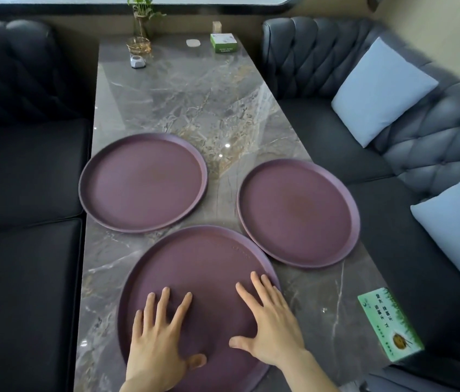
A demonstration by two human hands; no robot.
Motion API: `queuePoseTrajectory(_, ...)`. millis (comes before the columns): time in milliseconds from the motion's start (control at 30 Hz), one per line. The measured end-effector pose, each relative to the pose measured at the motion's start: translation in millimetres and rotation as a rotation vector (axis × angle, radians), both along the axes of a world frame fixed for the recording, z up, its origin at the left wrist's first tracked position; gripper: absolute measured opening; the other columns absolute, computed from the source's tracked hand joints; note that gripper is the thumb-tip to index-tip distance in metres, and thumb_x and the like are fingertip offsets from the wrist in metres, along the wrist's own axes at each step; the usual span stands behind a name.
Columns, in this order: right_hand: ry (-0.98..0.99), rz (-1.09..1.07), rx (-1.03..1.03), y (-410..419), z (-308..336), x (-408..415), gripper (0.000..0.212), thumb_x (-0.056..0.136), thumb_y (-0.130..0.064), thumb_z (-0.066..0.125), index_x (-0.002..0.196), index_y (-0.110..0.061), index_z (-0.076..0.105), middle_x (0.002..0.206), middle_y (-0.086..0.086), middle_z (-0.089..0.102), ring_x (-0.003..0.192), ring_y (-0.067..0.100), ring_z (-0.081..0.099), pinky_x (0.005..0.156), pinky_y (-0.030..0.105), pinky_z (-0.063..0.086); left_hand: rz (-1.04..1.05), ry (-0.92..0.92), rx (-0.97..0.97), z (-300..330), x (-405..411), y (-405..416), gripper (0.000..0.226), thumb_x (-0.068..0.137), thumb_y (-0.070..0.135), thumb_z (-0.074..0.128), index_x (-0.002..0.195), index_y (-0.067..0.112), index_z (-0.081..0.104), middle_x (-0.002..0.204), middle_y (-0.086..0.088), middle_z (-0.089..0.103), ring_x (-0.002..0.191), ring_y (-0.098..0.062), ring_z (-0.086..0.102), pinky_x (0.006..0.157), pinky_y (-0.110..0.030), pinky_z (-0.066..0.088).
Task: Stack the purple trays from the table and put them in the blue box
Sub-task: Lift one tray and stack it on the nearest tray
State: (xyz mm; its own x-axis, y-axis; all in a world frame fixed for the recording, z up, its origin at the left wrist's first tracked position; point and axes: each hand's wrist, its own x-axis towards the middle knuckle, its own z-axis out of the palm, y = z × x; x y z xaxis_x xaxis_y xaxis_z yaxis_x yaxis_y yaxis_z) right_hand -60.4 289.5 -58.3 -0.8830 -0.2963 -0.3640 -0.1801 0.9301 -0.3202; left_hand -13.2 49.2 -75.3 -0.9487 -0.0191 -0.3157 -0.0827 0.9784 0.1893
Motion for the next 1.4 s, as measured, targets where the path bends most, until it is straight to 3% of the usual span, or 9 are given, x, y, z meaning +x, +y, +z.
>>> queuePoseTrajectory(67, -0.004, -0.007, -0.040, 3.8, 1.6, -9.4, 0.103, 0.072, -0.077, 0.058, 0.158, -0.043, 0.014, 0.169, -0.010, -0.010, 0.156, 0.012, -0.012, 0.127, 0.033, 0.004, 0.007, -0.006, -0.011, 4.1, -5.9, 6.6, 0.122, 0.033, 0.089, 0.056, 0.144, 0.039, 0.046, 0.148, -0.012, 0.049, 0.136, -0.039, 0.040, 0.097, -0.056, 0.047)
queuePoseTrajectory(133, 0.015, -0.106, -0.152, 8.2, 9.3, -23.3, 0.085, 0.075, -0.082, 0.052, 0.148, -0.038, 0.046, 0.164, -0.011, 0.030, 0.154, 0.011, 0.022, 0.123, 0.029, 0.025, 0.056, 0.027, 0.015, 12.5, -15.4, 13.9, 0.100, 0.049, 0.086, 0.058, 0.134, 0.034, 0.058, 0.137, -0.009, 0.058, 0.128, -0.037, 0.052, 0.095, -0.051, 0.048)
queuePoseTrajectory(233, 0.198, -0.346, -0.316, 27.2, 24.4, -55.5, 0.043, 0.083, -0.063, 0.060, 0.108, -0.032, 0.077, 0.102, -0.013, 0.077, 0.095, 0.003, 0.071, 0.085, 0.030, 0.058, 0.128, 0.155, 0.069, 27.4, -46.0, 27.9, 0.061, 0.072, 0.074, 0.054, 0.114, 0.031, 0.064, 0.109, 0.004, 0.068, 0.106, -0.027, 0.063, 0.086, -0.043, 0.046)
queuePoseTrajectory(333, 0.260, -0.580, -0.388, 66.0, 39.7, -96.8, 0.015, 0.085, -0.038, 0.070, 0.087, -0.026, 0.079, 0.075, -0.009, 0.077, 0.067, 0.004, 0.070, 0.068, 0.030, 0.058, 0.213, 0.239, 0.209, 41.9, -96.6, 53.3, 0.047, 0.080, 0.054, 0.058, 0.119, 0.028, 0.058, 0.107, 0.004, 0.067, 0.102, -0.028, 0.064, 0.080, -0.043, 0.050)
queuePoseTrajectory(467, 0.201, -0.908, -0.422, 129.9, 46.3, -147.8, 0.013, 0.090, -0.031, 0.069, 0.090, -0.022, 0.078, 0.073, -0.005, 0.074, 0.072, 0.016, 0.071, 0.073, 0.034, 0.056, 0.390, 0.239, 0.450, 50.4, -174.8, 89.8, 0.049, 0.085, 0.042, 0.063, 0.130, 0.026, 0.049, 0.126, 0.001, 0.060, 0.115, -0.023, 0.060, 0.087, -0.043, 0.050)
queuePoseTrajectory(833, 0.042, -1.148, -0.299, 219.4, 21.5, -234.3, 0.058, 0.094, -0.034, 0.065, 0.148, -0.022, 0.048, 0.143, 0.008, 0.055, 0.125, 0.033, 0.058, 0.096, 0.048, 0.051, 0.610, -0.047, 0.617, 29.6, -297.7, 158.1, 0.091, 0.084, 0.052, 0.064, 0.157, 0.025, 0.018, 0.158, -0.006, 0.034, 0.145, -0.030, 0.030, 0.115, -0.046, 0.030)
queuePoseTrajectory(1133, 0.004, -1.200, -0.154, 211.6, 28.6, -246.9, 0.070, 0.091, -0.045, 0.064, 0.148, -0.010, 0.045, 0.149, 0.014, 0.052, 0.133, 0.041, 0.051, 0.105, 0.052, 0.044, 0.813, 0.001, 0.904, 32.7, -301.0, 171.0, 0.086, 0.080, 0.035, 0.074, 0.153, 0.026, 0.030, 0.154, 0.002, 0.039, 0.138, -0.020, 0.044, 0.109, -0.046, 0.043)
queuePoseTrajectory(1267, 0.080, -1.180, -0.143, 198.7, 41.9, -234.7, 0.043, 0.088, -0.053, 0.058, 0.103, -0.013, 0.061, 0.124, 0.018, 0.067, 0.109, 0.042, 0.065, 0.093, 0.053, 0.054, 0.887, 0.193, 0.907, 55.6, -291.0, 162.3, 0.057, 0.085, 0.027, 0.069, 0.138, 0.029, 0.051, 0.135, 0.004, 0.055, 0.125, -0.019, 0.055, 0.104, -0.045, 0.047)
queuePoseTrajectory(1400, 0.116, -1.174, -0.192, 171.0, 58.6, -205.7, 0.047, 0.093, -0.043, 0.059, 0.123, -0.008, 0.068, 0.125, 0.016, 0.069, 0.118, 0.041, 0.061, 0.100, 0.050, 0.047, 1.016, 0.337, 0.821, 79.9, -261.7, 130.9, 0.031, 0.087, 0.031, 0.065, 0.116, 0.026, 0.060, 0.107, 0.005, 0.063, 0.105, -0.021, 0.061, 0.095, -0.039, 0.049)
